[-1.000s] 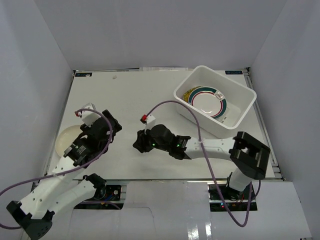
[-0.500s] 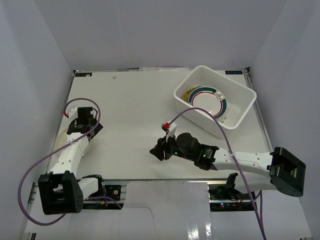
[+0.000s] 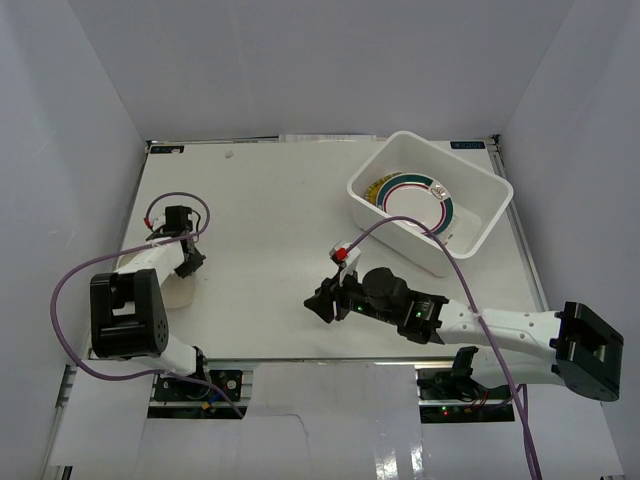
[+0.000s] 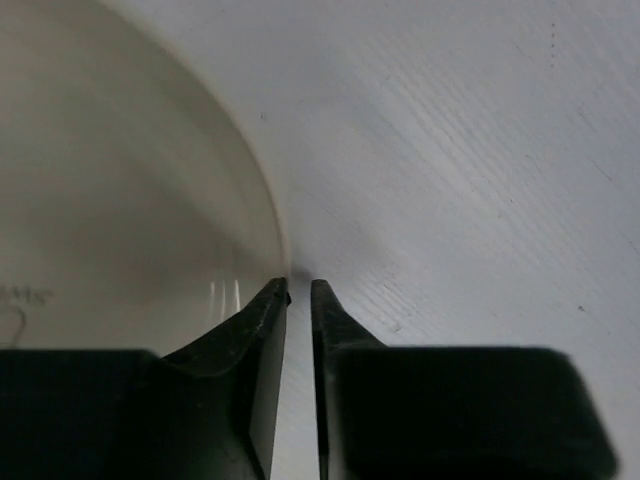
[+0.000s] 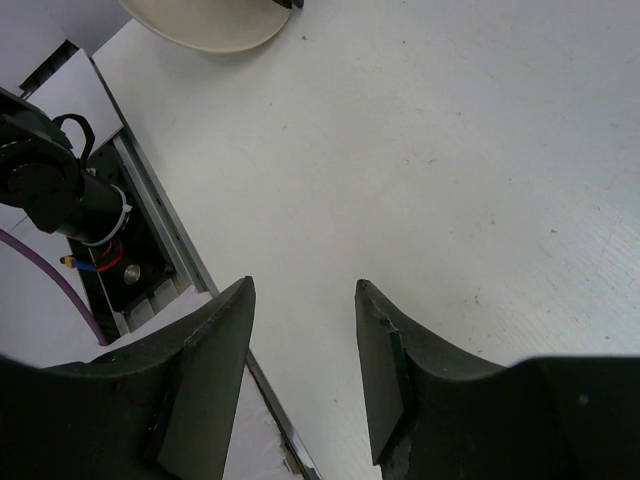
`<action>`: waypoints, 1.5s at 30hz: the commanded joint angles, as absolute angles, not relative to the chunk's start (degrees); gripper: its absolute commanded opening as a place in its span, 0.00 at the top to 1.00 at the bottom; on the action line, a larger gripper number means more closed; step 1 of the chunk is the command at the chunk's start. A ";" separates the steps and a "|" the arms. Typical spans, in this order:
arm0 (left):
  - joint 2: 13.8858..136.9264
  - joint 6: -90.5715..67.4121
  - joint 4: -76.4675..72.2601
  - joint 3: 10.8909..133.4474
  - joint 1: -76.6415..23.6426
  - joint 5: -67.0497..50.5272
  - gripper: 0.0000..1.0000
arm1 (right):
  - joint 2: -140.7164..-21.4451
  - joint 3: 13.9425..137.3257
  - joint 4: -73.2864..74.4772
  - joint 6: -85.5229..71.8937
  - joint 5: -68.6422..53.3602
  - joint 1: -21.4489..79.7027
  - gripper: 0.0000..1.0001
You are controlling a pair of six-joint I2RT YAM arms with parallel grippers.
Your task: Place the plates into the plastic bin on the countertop
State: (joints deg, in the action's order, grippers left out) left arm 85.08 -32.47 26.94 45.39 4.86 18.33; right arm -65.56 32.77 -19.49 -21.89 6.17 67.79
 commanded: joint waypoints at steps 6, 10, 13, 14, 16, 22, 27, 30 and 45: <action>83.07 -30.59 26.89 46.41 5.45 17.67 0.68 | -63.11 34.72 -18.11 -18.90 9.14 67.94 0.46; 77.53 -29.62 26.98 45.97 5.36 16.70 0.55 | -63.63 35.15 -17.93 -18.63 9.41 67.94 0.46; 74.72 -28.92 28.56 45.53 5.45 17.84 0.44 | -64.68 34.98 -18.28 -18.89 8.70 67.94 0.46; 74.27 -28.92 29.00 45.27 5.45 18.02 0.43 | -64.95 34.98 -18.63 -18.98 8.61 67.94 0.46; 72.96 -29.26 29.79 44.13 5.45 17.84 0.37 | -65.39 34.98 -18.63 -19.25 8.61 67.94 0.46; 71.54 -32.42 34.71 43.07 5.45 18.81 0.37 | -65.30 34.45 -18.63 -19.16 9.58 67.94 0.45; 74.08 -34.71 35.42 41.57 5.45 17.67 0.37 | -65.39 34.01 -18.72 -19.60 9.41 67.85 0.44; 78.12 -34.98 34.02 41.57 5.54 17.75 0.42 | -64.69 33.49 -18.72 -19.69 9.23 67.94 0.44; 68.92 -28.57 28.57 42.28 -6.83 0.88 1.00 | -60.56 37.78 -10.37 -20.47 -3.47 50.56 0.13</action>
State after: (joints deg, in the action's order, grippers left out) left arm 73.52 -29.41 34.04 43.07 -0.60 13.76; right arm -62.63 33.61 -12.23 -20.21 4.40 56.47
